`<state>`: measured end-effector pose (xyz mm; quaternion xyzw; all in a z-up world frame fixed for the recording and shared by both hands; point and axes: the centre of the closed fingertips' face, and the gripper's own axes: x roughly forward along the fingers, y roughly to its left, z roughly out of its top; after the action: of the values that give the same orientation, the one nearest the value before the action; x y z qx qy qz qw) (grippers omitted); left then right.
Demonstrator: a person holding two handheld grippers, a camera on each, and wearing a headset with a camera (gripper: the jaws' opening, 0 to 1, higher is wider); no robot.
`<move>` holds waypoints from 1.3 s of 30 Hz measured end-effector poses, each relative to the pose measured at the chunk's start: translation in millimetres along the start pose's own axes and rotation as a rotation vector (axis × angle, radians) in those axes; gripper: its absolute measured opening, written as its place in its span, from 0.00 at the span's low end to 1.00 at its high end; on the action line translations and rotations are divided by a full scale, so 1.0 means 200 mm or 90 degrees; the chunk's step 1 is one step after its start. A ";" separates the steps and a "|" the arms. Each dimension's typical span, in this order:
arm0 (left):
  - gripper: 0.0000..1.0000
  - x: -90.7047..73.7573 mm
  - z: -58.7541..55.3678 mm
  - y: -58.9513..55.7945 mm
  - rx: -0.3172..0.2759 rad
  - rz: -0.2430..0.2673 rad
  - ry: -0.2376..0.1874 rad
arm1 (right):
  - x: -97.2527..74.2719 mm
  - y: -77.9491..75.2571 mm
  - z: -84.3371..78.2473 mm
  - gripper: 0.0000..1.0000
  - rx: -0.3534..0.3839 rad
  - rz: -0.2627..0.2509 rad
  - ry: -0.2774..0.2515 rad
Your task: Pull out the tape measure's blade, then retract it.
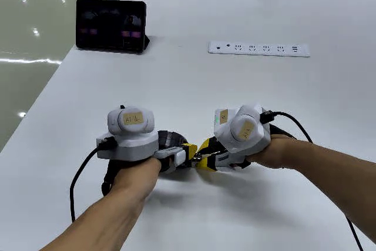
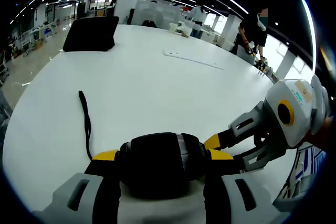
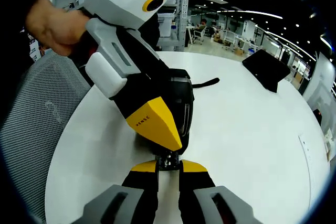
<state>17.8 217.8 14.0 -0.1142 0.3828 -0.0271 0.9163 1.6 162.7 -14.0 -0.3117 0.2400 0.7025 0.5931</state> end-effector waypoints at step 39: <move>0.63 0.01 -0.01 -0.02 -0.004 -0.011 0.006 | -0.01 -0.01 -0.01 0.14 -0.003 -0.012 0.005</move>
<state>19.0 213.9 11.9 -0.1198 0.3862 -0.0342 0.9140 3.6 160.1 -15.1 -0.3179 0.2376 0.6964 0.5979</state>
